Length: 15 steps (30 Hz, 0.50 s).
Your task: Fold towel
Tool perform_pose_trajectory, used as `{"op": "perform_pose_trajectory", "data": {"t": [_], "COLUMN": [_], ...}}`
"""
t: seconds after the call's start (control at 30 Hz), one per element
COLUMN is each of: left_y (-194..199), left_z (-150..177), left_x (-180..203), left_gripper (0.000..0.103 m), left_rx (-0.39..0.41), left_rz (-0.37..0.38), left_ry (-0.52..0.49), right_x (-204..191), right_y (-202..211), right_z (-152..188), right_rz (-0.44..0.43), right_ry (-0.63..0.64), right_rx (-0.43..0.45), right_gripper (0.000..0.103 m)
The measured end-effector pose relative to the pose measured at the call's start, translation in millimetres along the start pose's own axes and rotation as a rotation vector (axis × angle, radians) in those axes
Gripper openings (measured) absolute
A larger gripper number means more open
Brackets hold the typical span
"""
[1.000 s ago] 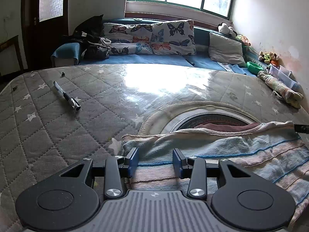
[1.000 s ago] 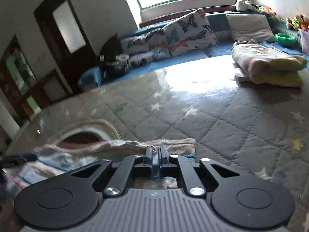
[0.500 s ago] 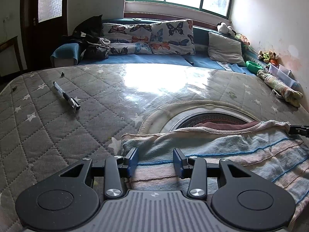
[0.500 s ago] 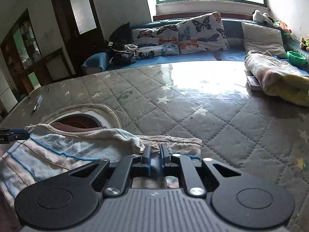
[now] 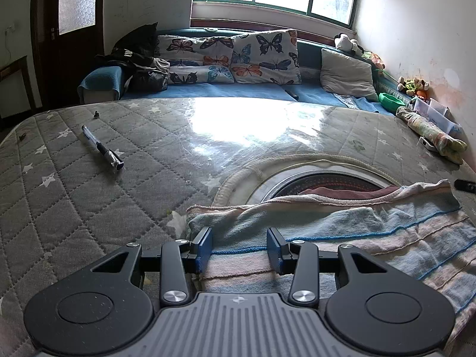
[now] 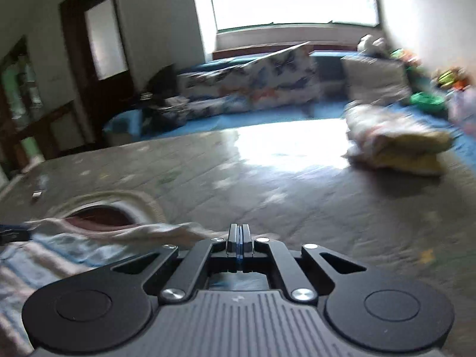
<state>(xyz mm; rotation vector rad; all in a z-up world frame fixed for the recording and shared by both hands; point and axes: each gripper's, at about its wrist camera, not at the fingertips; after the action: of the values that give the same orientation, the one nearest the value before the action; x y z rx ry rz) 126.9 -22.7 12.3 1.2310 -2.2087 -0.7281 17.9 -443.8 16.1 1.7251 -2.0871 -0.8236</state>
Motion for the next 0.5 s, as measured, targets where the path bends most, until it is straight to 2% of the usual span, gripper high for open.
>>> {"op": "perform_pose_trajectory", "data": {"t": [0.07,0.23,0.3,0.5], "left_y": [0.1,0.1,0.2,0.9], "left_z": [0.3,0.4,0.3,1.1], "left_x": [-0.1,0.5,0.5,0.6], "left_gripper": [0.044,0.044,0.044,0.044], "left_rx": [0.001,0.002,0.0,0.002], "left_rz": [0.0,-0.001,-0.002,-0.001], "left_ry": [0.001,0.001,0.001,-0.002], "right_x": [7.5,15.6,13.5,-3.9], "right_y": [1.5,-7.0,-13.8,-22.9], "right_z": [-2.0,-1.2,0.2,4.0], "right_rz": [0.032,-0.127,-0.161,-0.141], "right_ry": [-0.014,-0.073,-0.098,0.0], "right_rx": [0.002,-0.05,-0.075,-0.094], "right_gripper": [0.0,0.005,0.01,0.014]}}
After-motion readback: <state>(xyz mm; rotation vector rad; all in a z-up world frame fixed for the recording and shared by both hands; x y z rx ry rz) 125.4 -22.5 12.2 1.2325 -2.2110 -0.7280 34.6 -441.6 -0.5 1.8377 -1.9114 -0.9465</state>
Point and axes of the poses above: each gripper's, at about its wrist camera, not at the fingertips, and y roughly against the way its jaws point, x to its right, z to its underside, and after that the axes turned 6 degrees about z, right-handed
